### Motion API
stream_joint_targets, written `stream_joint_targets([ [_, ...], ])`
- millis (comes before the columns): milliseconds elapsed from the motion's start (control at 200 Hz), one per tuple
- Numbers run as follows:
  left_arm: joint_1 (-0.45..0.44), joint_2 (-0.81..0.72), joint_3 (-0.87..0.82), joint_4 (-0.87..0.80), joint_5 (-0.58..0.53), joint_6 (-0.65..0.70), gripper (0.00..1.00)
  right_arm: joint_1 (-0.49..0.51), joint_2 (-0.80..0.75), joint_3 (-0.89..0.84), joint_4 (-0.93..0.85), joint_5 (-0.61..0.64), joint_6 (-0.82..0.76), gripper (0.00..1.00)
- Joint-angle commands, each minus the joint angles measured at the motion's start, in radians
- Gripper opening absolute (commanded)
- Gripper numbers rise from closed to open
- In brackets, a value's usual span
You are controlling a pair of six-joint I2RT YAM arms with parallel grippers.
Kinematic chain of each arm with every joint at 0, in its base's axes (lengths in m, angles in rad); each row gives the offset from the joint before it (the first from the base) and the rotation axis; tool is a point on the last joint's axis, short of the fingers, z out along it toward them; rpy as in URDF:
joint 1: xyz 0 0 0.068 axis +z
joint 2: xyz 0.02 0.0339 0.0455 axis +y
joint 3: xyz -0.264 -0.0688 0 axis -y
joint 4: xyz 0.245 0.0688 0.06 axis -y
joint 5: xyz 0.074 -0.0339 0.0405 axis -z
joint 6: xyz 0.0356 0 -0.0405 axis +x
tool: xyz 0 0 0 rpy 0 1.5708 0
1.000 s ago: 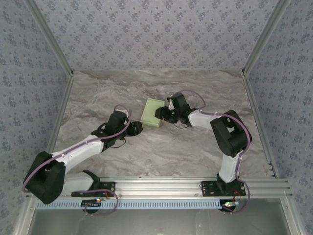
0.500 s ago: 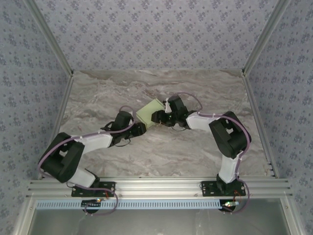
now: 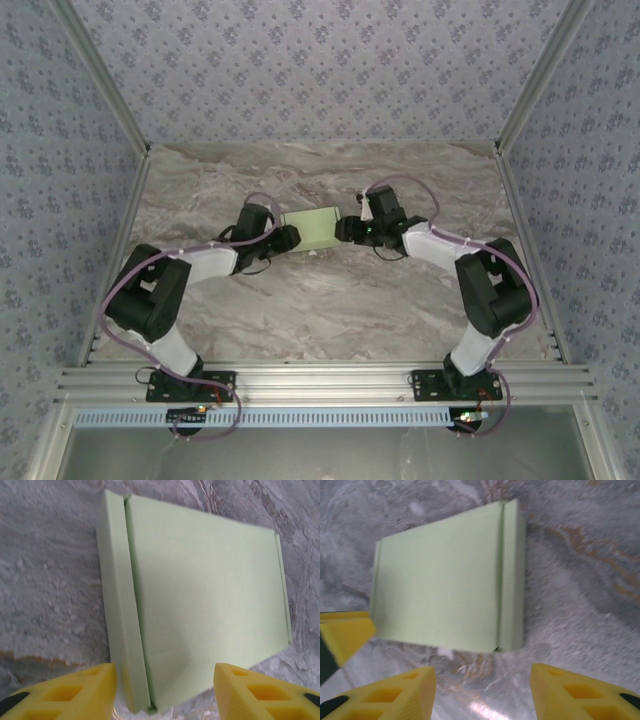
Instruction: Fold the paper box
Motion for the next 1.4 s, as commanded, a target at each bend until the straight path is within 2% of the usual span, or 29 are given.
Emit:
stream_joint_targets([
  [0, 0.011, 0.036, 0.061, -0.044, 0.009, 0.054, 0.53, -0.007, 0.059, 0.066, -0.068, 0.042, -0.072, 0.55],
  [275, 0.017, 0.129, 0.169, -0.089, 0.03, 0.093, 0.51, -0.032, 0.171, 0.138, -0.048, -0.015, -0.077, 0.52],
  [695, 0.025, 0.265, 0.353, -0.135, 0.021, 0.103, 0.48, -0.1, 0.268, 0.278, -0.068, -0.061, -0.077, 0.38],
  [974, 0.029, 0.287, 0.416, -0.164, 0.0, 0.105, 0.49, -0.134, 0.304, 0.361, -0.124, -0.062, -0.108, 0.38],
  [1109, 0.033, 0.236, 0.396, -0.153, -0.011, 0.102, 0.53, -0.154, 0.247, 0.362, -0.166, -0.037, -0.145, 0.47],
  [1224, 0.033, 0.147, 0.372, -0.172, -0.052, 0.143, 0.55, -0.157, 0.138, 0.339, -0.21, 0.019, -0.209, 0.53],
  [1324, 0.033, 0.029, 0.311, -0.179, -0.127, 0.193, 0.58, -0.146, 0.002, 0.286, -0.242, 0.118, -0.281, 0.55],
  [1394, 0.034, -0.071, 0.243, -0.172, -0.195, 0.237, 0.59, -0.124, -0.111, 0.217, -0.25, 0.25, -0.342, 0.57],
])
